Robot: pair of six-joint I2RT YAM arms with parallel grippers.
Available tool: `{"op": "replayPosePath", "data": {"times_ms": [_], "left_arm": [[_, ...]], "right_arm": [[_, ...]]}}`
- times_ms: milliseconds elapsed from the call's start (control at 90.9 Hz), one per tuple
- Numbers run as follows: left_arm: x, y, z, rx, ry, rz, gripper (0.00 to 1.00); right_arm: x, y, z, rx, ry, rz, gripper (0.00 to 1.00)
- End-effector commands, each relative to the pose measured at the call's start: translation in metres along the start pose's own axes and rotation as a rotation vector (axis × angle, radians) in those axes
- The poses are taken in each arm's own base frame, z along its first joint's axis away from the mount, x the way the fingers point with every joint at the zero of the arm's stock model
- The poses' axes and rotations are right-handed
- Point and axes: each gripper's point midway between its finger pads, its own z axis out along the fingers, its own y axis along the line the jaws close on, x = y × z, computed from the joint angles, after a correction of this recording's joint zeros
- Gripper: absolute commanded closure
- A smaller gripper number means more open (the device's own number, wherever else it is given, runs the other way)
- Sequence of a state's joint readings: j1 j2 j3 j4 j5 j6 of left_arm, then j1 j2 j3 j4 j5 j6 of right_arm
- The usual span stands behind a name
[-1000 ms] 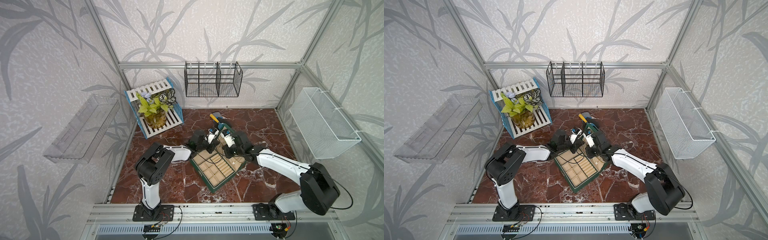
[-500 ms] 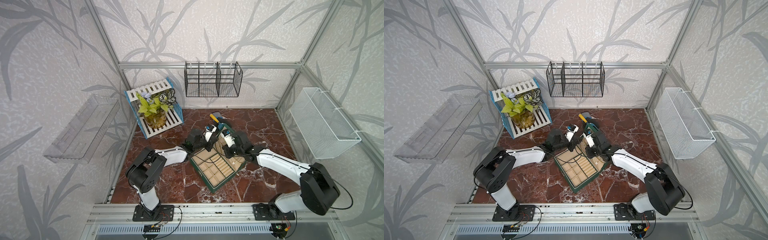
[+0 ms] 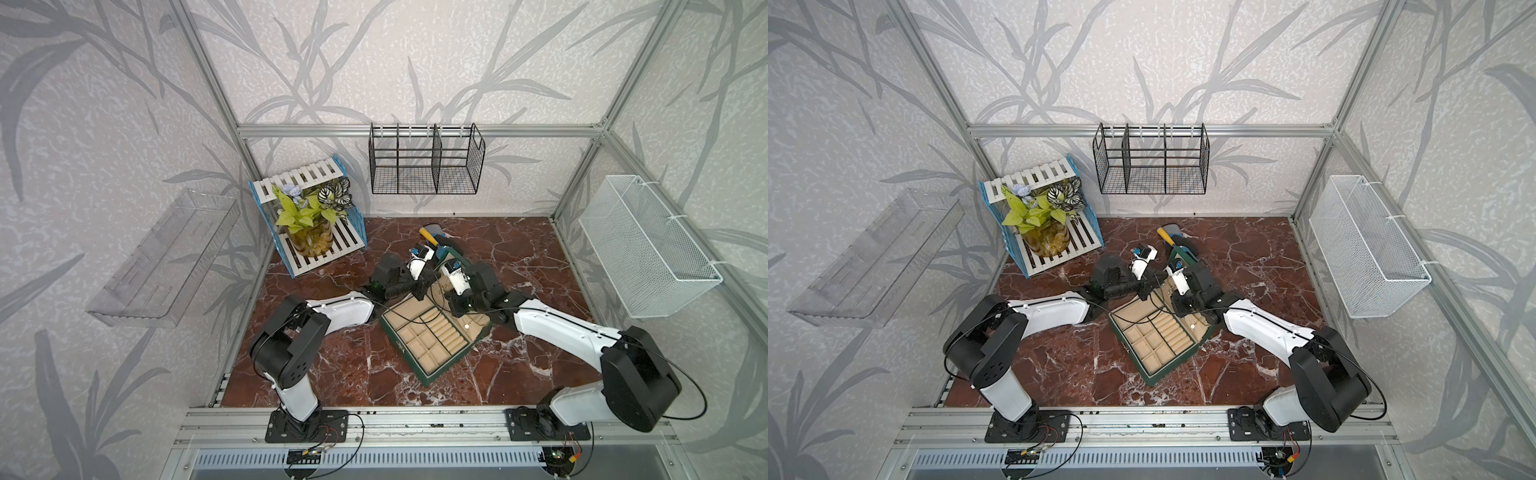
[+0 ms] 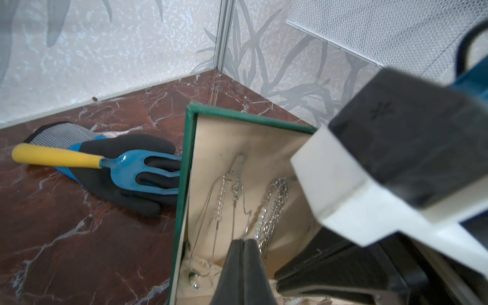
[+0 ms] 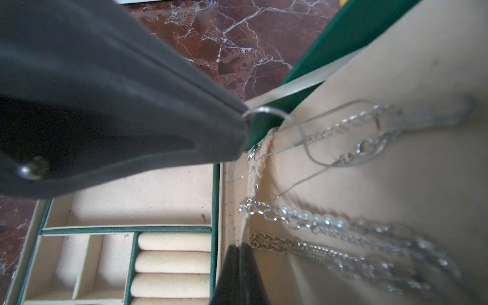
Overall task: Put jewelry chain into jewelry box
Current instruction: Adjust the necklace in the storage slot.
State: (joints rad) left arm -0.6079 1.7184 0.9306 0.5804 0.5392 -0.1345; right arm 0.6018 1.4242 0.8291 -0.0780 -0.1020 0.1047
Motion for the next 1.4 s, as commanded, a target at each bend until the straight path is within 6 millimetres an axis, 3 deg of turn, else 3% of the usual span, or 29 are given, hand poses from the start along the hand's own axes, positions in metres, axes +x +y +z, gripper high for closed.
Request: {"op": "replayPosePath", "data": {"times_ms": [0, 319, 880, 1177, 1386], "left_arm": [[-0.022, -0.009, 0.005, 0.045, -0.036, 0.02, 1.0], [-0.047, -0.02, 0.014, 0.102, -0.097, 0.027, 1.0], [-0.054, -0.028, 0.031, 0.157, -0.105, 0.03, 1.0], [-0.018, -0.022, 0.029, 0.134, -0.044, -0.003, 1.0], [-0.003, -0.017, 0.022, 0.096, -0.024, -0.004, 1.0]], "right_arm": [[-0.025, 0.01, -0.011, -0.054, -0.103, 0.03, 1.0], [-0.026, 0.009, -0.012, -0.056, -0.108, 0.037, 1.0], [-0.025, 0.009, -0.009, -0.063, -0.101, 0.044, 1.0], [-0.024, 0.008, -0.008, -0.064, -0.094, 0.046, 1.0], [-0.024, 0.009, -0.007, -0.069, -0.093, 0.049, 1.0]]}}
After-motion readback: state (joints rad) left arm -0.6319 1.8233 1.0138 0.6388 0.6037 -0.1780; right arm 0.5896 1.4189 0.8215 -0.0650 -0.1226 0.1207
